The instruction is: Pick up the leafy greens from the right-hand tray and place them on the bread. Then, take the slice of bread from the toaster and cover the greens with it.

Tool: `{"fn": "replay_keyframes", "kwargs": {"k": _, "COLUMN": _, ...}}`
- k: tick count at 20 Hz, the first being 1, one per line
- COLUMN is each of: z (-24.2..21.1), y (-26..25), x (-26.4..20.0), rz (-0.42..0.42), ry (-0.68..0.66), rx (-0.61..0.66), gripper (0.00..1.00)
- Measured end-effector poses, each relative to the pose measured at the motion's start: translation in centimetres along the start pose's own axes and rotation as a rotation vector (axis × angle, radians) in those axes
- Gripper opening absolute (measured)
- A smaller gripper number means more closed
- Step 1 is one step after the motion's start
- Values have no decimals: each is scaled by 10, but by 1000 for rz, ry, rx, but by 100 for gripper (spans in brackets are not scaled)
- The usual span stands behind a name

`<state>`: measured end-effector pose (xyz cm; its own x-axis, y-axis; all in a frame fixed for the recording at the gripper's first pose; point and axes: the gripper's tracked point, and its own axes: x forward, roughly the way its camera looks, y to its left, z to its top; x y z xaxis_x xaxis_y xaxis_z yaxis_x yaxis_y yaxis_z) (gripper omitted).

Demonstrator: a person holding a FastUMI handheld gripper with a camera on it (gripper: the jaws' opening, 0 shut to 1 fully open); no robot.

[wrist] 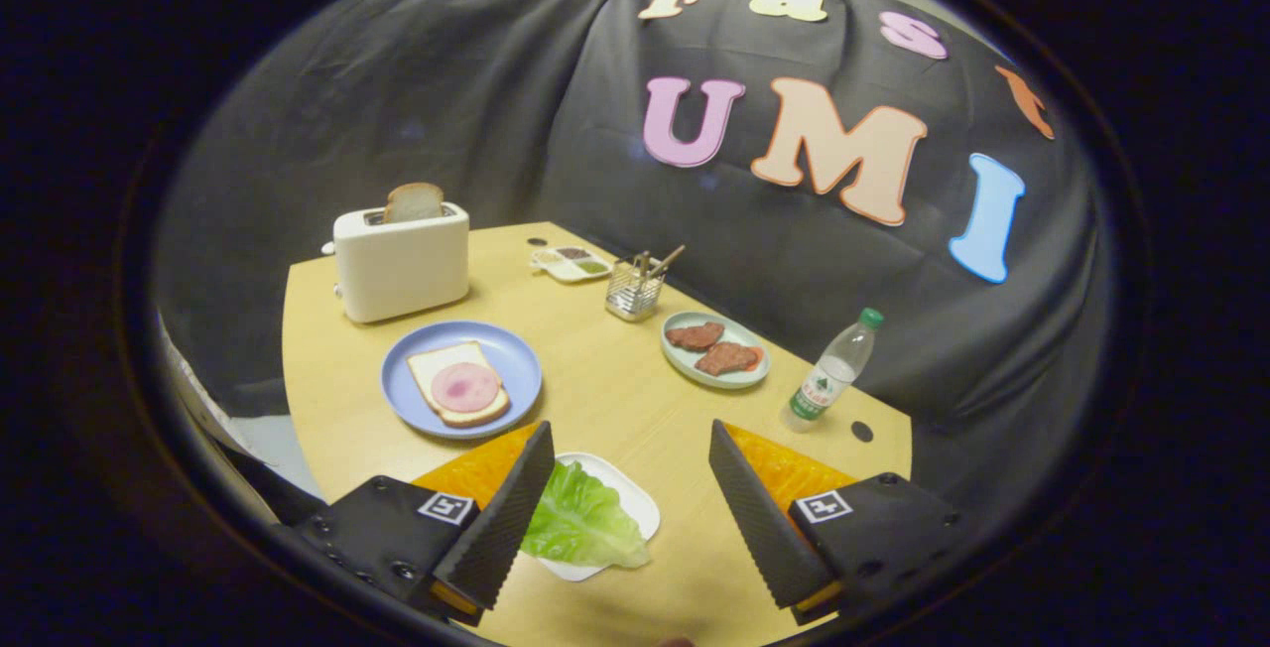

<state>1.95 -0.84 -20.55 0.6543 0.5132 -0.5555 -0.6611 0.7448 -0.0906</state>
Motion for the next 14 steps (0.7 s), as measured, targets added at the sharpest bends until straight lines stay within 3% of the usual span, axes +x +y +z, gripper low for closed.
{"fn": "replay_keyframes", "kwargs": {"k": 14, "z": -84, "y": 36, "x": 58, "rz": 196, "ry": 230, "rx": -86, "gripper": 100}}
